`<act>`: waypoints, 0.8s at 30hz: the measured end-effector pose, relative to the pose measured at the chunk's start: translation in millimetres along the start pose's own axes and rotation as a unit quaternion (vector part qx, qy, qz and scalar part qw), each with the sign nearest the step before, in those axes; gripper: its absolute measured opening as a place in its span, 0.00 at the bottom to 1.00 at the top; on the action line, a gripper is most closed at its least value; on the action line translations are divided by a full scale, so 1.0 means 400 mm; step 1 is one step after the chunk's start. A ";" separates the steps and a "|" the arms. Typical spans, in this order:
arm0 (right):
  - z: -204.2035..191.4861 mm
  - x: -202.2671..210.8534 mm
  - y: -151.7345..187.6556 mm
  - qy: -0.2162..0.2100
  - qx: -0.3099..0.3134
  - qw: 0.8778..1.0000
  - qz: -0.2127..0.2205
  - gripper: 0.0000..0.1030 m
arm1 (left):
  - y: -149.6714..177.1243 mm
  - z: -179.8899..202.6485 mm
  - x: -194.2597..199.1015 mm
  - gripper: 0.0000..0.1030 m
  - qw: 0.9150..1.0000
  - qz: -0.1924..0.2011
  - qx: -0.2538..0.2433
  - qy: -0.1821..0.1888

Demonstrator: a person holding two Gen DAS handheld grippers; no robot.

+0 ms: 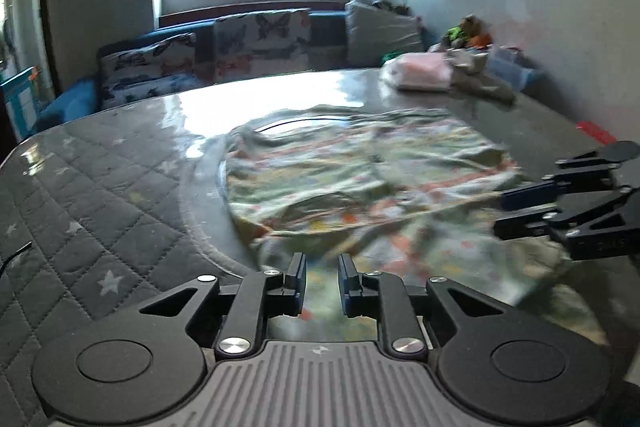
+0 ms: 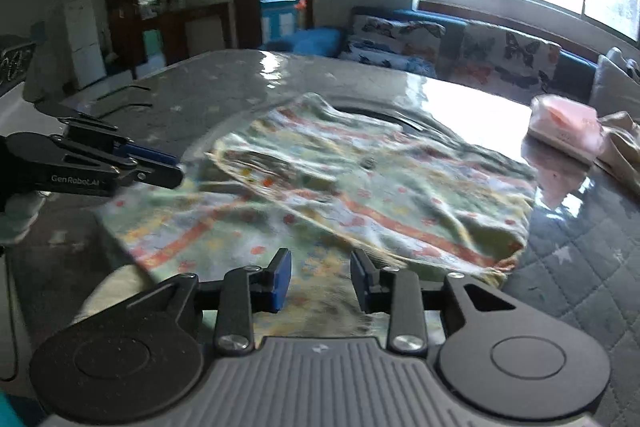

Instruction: Fold clothes

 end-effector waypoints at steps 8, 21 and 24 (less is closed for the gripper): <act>-0.035 0.034 0.064 -0.012 0.015 1.000 -0.017 0.32 | 0.071 0.002 0.032 0.23 1.000 -0.023 -0.010 -0.013; -0.007 0.100 0.093 0.022 0.027 0.999 -0.015 0.34 | 0.057 0.137 0.024 0.30 0.998 -0.021 -0.042 0.035; -0.001 0.117 0.086 0.030 0.031 0.999 -0.011 0.34 | 0.066 0.137 0.020 0.31 0.998 -0.021 -0.047 0.032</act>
Point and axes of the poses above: each gripper's, at about its wrist camera, not at the fingertips, and x roughly against the way its jaws point, z to its right, y to its underside, the point moved 10 cm from there along -x, roughly the way its jaws point, and after that the axes turned 9 degrees about z, right-handed, at the moved point
